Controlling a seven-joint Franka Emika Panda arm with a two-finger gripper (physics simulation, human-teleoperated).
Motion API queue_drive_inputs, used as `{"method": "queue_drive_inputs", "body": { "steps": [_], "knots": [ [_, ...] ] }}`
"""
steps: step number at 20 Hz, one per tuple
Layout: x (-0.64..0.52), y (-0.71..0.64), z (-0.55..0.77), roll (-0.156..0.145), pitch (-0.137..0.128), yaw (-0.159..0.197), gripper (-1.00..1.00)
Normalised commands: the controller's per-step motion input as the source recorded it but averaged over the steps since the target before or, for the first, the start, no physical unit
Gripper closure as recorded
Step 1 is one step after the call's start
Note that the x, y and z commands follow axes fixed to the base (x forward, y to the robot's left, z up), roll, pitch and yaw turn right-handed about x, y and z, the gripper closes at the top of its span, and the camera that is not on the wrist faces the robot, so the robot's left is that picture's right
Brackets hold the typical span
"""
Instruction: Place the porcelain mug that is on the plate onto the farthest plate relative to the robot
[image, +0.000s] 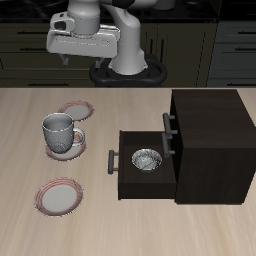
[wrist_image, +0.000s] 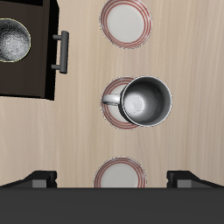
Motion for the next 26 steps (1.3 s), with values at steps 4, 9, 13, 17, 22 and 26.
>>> {"method": "queue_drive_inputs", "body": {
  "steps": [4,9,13,17,22,26],
  "knots": [
    [0.09,-0.64,0.05,-0.091,-0.071,-0.063,-1.00],
    [0.11,-0.42,-0.05,0.000,0.008,-0.014,-1.00],
    [0.16,-0.38,-0.07,-0.009,-0.023,0.038,-1.00],
    [0.18,-0.33,-0.04,0.028,-0.047,0.035,-1.00],
    [0.16,-0.22,-0.03,0.105,-0.022,0.012,-1.00],
    [0.10,-0.29,-0.05,0.012,-0.007,0.003,-1.00]
  ]
}}
